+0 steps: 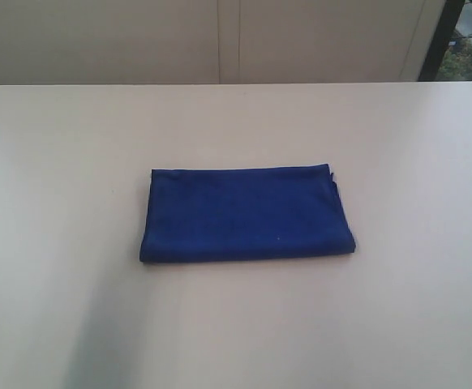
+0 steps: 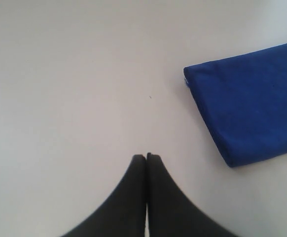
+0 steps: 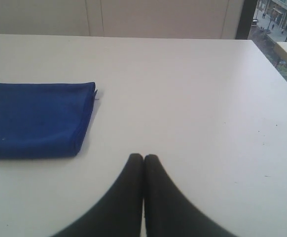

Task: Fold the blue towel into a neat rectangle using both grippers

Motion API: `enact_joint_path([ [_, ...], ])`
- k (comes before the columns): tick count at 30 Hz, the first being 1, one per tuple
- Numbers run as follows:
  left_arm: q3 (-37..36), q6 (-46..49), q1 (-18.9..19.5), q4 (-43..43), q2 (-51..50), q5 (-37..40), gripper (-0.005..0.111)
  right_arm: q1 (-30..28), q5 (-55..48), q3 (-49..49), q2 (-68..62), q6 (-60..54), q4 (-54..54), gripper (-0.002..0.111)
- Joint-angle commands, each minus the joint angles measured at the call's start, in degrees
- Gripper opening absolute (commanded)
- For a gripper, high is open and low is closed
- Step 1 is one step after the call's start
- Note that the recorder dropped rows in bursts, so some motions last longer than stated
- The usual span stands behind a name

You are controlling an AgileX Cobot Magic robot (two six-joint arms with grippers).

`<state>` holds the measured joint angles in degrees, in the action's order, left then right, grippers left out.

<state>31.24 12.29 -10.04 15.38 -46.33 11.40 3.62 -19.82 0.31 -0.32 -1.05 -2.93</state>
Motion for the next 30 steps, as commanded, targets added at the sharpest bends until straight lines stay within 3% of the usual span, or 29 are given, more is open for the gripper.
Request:
enact_joint_path([
  [1, -0.4, 0.0, 0.2, 0.4, 0.6, 0.2, 0.000, -0.4, 0.1, -0.3, 0.3, 0.0, 0.1, 0.000],
  [5, -0.4, 0.5, 0.7, -1.6, 4.5, 1.2, 0.000, -0.4, 0.1, -0.3, 0.3, 0.0, 0.1, 0.000],
  [11, -3.6, 0.5, 4.9, -2.2, 16.6, 8.8, 0.000, -0.4, 0.1, -0.3, 0.3, 0.0, 0.1, 0.000],
  [15, -10.6, 0.5, 7.4, -2.2, 26.2, 8.8, 0.000, -0.4, 0.1, -0.3, 0.3, 0.0, 0.1, 0.000],
  [23, -23.8, 0.7, 7.6, -3.7, 43.7, 8.8, 0.000, -0.4, 0.1, -0.3, 0.3, 0.0, 0.1, 0.000],
  [30, -31.2, 0.6, 7.6, -5.3, 44.9, 7.5, 0.000, -0.4, 0.1, -0.3, 0.3, 0.0, 0.1, 0.000],
])
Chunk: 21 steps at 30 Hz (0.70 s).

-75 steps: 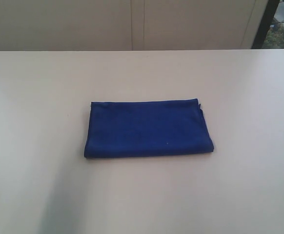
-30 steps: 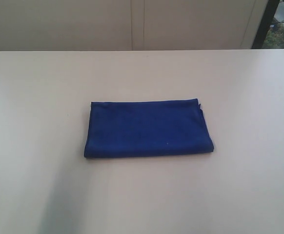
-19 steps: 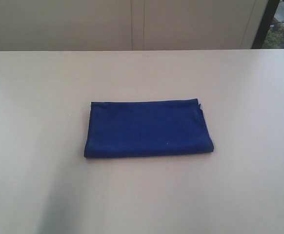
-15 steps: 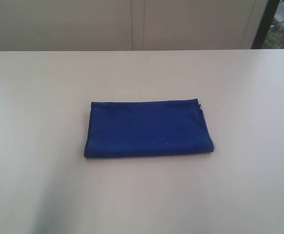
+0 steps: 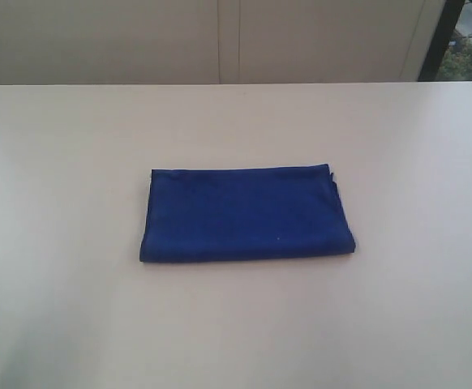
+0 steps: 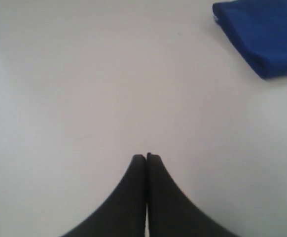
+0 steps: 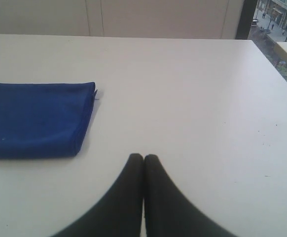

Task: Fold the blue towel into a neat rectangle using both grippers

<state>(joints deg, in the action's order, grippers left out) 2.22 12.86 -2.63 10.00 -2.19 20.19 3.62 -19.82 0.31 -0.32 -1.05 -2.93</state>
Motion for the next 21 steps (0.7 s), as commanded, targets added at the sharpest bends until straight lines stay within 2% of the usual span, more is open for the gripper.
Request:
enact_joint_path([
  [1, -2.2, -0.5, 0.2, -0.3, 1.2, -1.6, 0.000, -0.4, 0.1, -0.3, 0.3, 0.0, 0.1, 0.000],
  [6, -2.2, -9.1, 0.2, -3.3, 2.2, -2.6, 0.000, -0.4, 0.1, -0.3, 0.3, 0.0, 0.1, 0.000],
  [21, -2.2, -13.2, 0.2, -4.9, 2.2, -2.7, 0.000, -0.4, 0.1, -0.3, 0.3, 0.0, 0.1, 0.000],
])
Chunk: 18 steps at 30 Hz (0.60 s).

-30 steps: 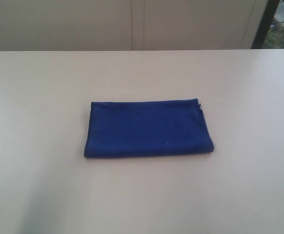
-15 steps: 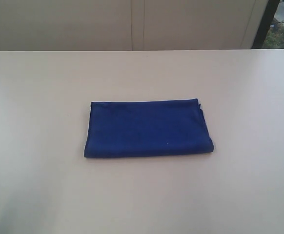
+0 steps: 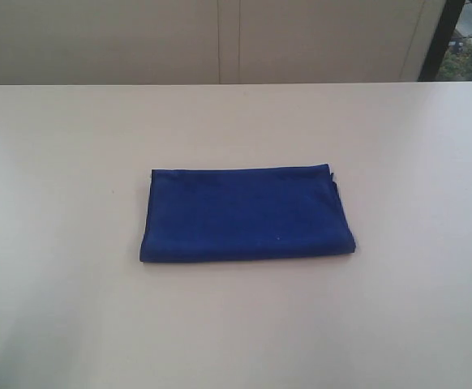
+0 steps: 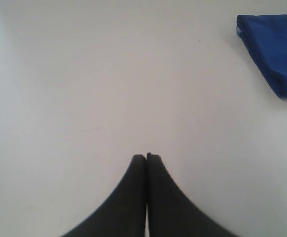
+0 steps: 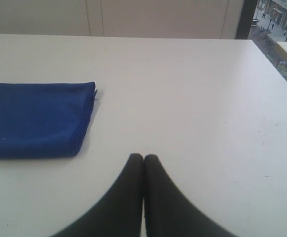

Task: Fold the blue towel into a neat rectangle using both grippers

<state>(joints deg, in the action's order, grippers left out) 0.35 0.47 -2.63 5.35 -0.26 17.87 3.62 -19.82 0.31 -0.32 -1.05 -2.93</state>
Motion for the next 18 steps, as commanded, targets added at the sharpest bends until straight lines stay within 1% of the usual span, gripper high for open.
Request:
enact_joint_path([
  [1, -0.3, -0.8, 0.2, -0.3, 0.3, -0.4, 0.000, -0.4, 0.1, -0.3, 0.3, 0.0, 0.1, 0.000],
  [12, -0.3, -0.8, 0.2, -0.3, 0.3, -0.4, 0.000, -0.4, 0.1, -0.3, 0.3, 0.0, 0.1, 0.000],
  [18, -0.3, -0.5, 1.0, -0.3, 0.3, -0.3, 0.000, -0.4, 0.1, -0.3, 0.3, 0.0, 0.1, 0.000],
])
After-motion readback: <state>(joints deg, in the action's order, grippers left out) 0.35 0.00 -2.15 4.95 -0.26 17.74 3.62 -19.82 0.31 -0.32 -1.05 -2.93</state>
